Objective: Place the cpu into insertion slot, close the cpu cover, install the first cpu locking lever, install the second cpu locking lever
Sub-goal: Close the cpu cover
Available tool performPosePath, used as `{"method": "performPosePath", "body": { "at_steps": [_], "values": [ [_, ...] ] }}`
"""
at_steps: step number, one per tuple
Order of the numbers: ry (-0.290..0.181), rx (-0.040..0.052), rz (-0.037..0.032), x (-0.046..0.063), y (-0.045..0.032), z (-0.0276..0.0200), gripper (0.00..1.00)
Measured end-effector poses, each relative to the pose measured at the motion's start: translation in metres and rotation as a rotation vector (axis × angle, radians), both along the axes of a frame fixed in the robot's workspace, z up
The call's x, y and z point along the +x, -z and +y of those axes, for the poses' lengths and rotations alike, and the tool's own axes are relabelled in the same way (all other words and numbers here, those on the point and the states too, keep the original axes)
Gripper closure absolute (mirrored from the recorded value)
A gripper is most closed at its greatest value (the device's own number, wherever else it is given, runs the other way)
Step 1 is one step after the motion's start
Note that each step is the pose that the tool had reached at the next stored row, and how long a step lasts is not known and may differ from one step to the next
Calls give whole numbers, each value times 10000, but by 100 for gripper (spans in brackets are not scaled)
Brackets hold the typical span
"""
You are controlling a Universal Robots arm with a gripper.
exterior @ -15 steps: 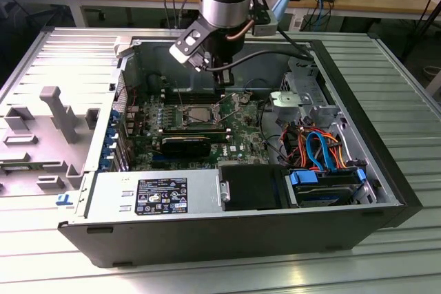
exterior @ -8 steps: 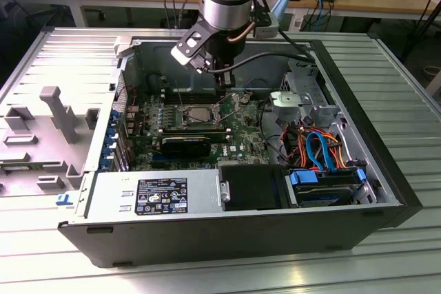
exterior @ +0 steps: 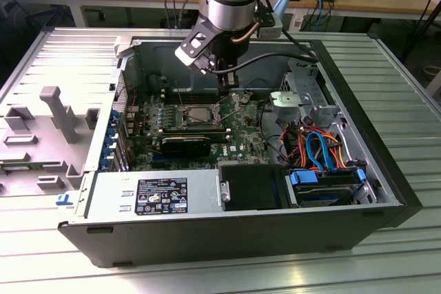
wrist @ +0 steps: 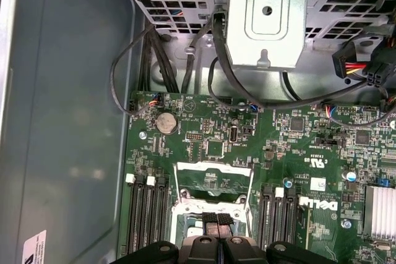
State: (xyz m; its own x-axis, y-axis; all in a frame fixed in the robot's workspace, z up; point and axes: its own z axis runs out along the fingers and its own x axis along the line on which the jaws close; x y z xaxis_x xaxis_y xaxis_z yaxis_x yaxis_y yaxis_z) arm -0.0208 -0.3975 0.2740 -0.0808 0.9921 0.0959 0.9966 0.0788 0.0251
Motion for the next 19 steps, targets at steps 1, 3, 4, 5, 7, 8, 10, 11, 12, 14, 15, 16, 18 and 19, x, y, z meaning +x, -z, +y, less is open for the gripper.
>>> {"method": "performPosePath", "body": {
  "at_steps": [1, 3, 4, 5, 7, 8, 10, 11, 12, 14, 15, 16, 18, 19],
  "values": [
    [0, 0, 0, 13, 0, 0, 89],
    [0, -1, 1, 22, 0, -1, 89],
    [0, -1, 1, 28, 0, -1, 89],
    [0, 0, 1, 36, 1, -2, 89],
    [0, 0, 1, 44, 1, -3, 89],
    [0, 0, 2, 47, 1, -4, 89],
    [0, 0, 1, 54, 2, -5, 89],
    [0, -1, 1, 59, 2, -6, 89],
    [0, 0, 1, 63, 2, -7, 89],
    [0, 0, 1, 69, 3, -8, 89],
    [0, 0, 1, 73, 4, -8, 89],
    [0, 0, 1, 76, 4, -9, 89],
    [0, -1, 2, 82, 5, -10, 89],
    [0, -1, 2, 84, 5, -10, 89]
  ]
}}
